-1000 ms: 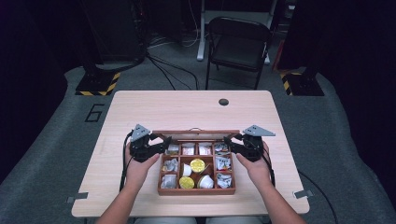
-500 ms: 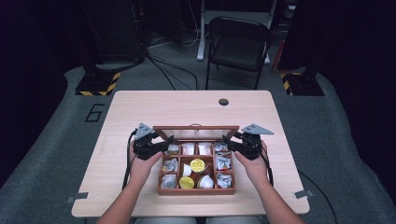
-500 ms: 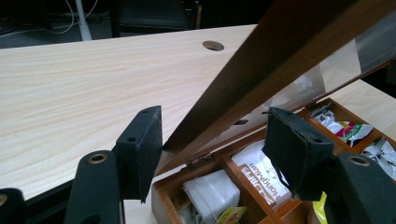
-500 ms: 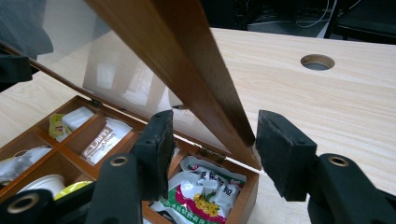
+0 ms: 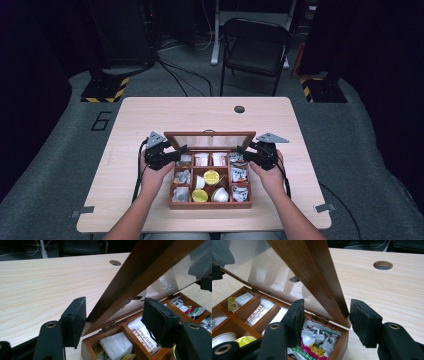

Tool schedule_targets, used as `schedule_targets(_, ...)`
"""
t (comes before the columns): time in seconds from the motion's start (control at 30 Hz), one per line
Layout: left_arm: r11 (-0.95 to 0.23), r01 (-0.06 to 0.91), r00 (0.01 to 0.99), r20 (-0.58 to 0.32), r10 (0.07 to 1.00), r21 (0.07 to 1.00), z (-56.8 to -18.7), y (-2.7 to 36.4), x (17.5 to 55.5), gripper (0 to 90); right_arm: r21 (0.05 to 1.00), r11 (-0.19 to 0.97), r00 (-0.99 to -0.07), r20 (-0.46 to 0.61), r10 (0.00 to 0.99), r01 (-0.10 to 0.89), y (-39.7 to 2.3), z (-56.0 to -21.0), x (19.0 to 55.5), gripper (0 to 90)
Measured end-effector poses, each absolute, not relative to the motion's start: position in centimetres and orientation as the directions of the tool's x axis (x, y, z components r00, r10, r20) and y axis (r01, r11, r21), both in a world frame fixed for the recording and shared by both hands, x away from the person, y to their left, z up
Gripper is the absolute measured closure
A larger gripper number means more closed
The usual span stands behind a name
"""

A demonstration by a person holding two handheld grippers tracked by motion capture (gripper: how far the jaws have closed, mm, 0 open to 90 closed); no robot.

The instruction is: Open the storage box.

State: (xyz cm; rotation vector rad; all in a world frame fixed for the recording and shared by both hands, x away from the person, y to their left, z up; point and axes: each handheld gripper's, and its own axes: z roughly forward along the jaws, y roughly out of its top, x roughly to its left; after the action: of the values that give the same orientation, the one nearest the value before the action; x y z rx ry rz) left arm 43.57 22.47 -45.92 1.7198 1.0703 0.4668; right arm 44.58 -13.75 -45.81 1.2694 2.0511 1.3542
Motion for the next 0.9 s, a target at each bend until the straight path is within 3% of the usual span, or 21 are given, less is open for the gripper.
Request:
schedule_targets(0.57,-0.059,0.466,0.516,-0.217,0.828,0.883,-47.2,22.2,44.9,34.5,0.840,0.082,-0.504,0.240,0.830,0.536,-13.8,-46.8,46.0,41.6)
schedule_targets(0.9,-0.074,0.471,0.518,-0.207,0.830,0.879,-47.6,21.9,45.6,34.5,0.852,0.133,-0.525,0.182,0.831,0.506,-13.1,-46.6,46.5,41.7)
